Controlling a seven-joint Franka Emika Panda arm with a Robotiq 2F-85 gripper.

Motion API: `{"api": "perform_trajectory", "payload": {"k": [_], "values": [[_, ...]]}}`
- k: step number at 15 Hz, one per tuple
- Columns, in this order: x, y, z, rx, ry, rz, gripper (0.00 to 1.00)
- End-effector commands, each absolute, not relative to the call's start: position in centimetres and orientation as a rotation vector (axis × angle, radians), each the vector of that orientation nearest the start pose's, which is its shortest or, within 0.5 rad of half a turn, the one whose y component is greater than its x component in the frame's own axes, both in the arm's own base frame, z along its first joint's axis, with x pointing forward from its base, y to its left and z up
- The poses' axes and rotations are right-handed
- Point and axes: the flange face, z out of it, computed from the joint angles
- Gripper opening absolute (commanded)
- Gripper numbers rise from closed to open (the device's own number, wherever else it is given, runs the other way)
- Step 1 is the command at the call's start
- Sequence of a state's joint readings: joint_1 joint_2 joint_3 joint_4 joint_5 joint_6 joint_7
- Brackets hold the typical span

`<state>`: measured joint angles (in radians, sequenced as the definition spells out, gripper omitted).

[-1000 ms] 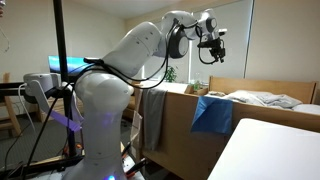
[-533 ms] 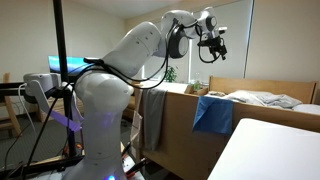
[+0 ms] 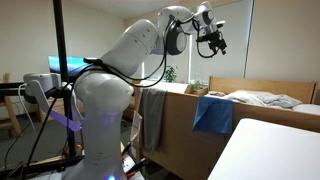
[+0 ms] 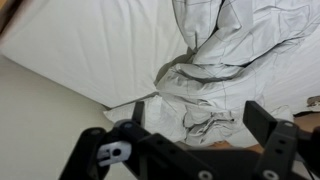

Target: Put the blue cloth on the edge of the bed

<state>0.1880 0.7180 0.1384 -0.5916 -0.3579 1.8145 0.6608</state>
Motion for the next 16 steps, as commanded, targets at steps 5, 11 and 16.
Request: {"api": "perform_trajectory", "payload": {"k": [5,11,16], "values": [[68.5,15.7,68.4,-3.06,0.868,-0.814,1.0],[65.3,14.2,72.3,-2.954,1.126,-0.789,1.0],[62.6,12.6,74.7,-2.835,1.339,-0.773,1.0]]}}
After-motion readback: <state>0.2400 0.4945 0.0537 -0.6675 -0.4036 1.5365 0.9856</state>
